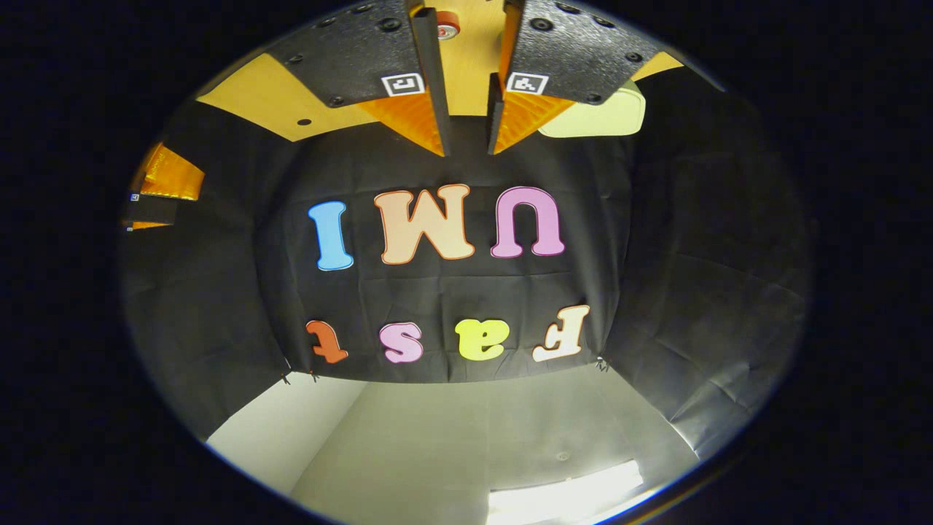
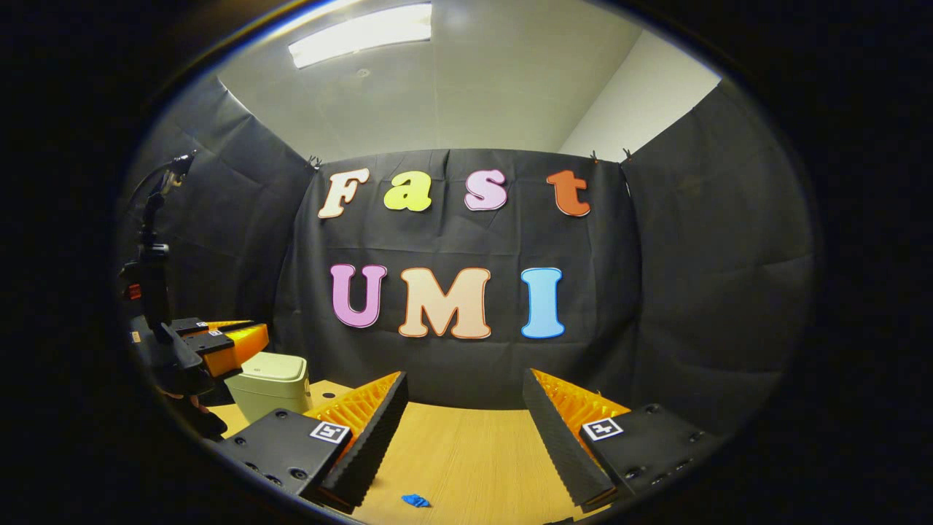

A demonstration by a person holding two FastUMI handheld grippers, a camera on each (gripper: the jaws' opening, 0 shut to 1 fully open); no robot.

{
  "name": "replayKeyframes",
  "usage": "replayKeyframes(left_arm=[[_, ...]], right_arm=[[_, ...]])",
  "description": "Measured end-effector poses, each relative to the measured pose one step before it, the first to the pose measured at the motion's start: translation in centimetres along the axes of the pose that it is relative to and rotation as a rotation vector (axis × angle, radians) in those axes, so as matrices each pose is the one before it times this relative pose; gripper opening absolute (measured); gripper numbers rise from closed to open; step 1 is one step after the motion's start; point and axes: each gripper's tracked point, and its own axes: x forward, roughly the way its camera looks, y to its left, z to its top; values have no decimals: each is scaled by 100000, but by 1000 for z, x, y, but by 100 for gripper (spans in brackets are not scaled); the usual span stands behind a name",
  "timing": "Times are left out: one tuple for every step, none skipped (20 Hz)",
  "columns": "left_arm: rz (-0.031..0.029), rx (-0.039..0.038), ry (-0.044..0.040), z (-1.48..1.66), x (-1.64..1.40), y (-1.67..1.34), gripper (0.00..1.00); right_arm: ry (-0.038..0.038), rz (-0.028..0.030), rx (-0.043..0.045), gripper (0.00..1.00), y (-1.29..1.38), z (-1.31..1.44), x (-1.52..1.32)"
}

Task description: Press the lid of the desktop garbage bin to open it, pick up the crumpled paper on the desktop and throw it into the bin, then pick up the pop can on the desktop and drop it into the bin, and finally close the garbage bin lid.

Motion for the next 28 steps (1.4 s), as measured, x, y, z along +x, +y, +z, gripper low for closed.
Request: replayKeyframes(left_arm=[[1583,96,351,-234,171,626,16],[1446,54,607,-445,309,648,13],[3429,368,808,-459,287,1138,9],[823,-162,1312,-598,374,717,1],[416,-53,1920,-602,496,604,0],[1155,206,1355,-509,345,810,0],[2015,733,442,-316,469,1054,0],[1945,419,344,-278,586,1131,0],[2077,-144,470,-362,738,1017,0],[2043,-432,1247,-626,691,940,0],[2426,-294,1330,-701,769,1137,0],[2047,-67,1205,-661,662,876,5],[1863,255,929,-573,721,936,0],[2105,301,1244,-747,795,881,0],[2038,-181,2049,-927,866,821,0],[1370,-857,2538,-1094,745,620,0],[959,-1310,3200,-1190,702,494,0],[409,-1681,2913,-933,541,284,0],[289,-1871,2323,-912,658,225,0],[-5,-1638,1362,-652,559,203,0],[672,-937,2307,-904,534,329,0],[350,-451,2226,-827,406,245,5],[501,-294,2235,-708,197,219,0],[-184,556,-1924,330,-8,70,0],[-320,1250,-2072,271,24,-185,1],[-1015,1387,12,33,303,-288,1],[-56,794,2315,-973,135,50,1],[-55,1121,-3260,133,-11,-53,2]], right_arm=[[317,-274,287,99,37,-248,189],[454,-358,809,99,47,-244,127],[851,57,1072,99,181,-463,137],[850,44,953,99,226,-362,139],[722,-377,468,99,116,-328,157],[676,-456,-2,99,74,-219,119],[516,-383,-380,99,30,-310,152],[489,-612,-477,99,11,-186,160],[407,-279,-381,99,108,-244,120],[723,-198,-226,99,80,-225,157],[481,-182,-261,99,60,-192,110],[596,-576,-215,99,33,-355,105],[1108,-231,-101,99,98,-407,194],[1579,357,-263,99,239,-387,147],[1462,162,-742,99,197,-543,114],[853,-629,-1006,99,50,-241,127],[814,-785,-717,99,-79,-316,116],[805,-71,-95,100,221,-260,206],[951,489,292,99,414,-460,145],[1181,555,356,99,329,-379,166],[974,495,167,99,132,-471,19],[660,230,-308,99,124,-206,22],[370,-125,-621,99,21,-183,60],[429,-301,-782,100,-46,-153,36],[870,-510,-854,100,-210,-444,99],[1266,-252,-559,100,-99,-290,141],[1073,30,-130,99,-37,-340,71],[279,230,377,100,25,-69,-37]])
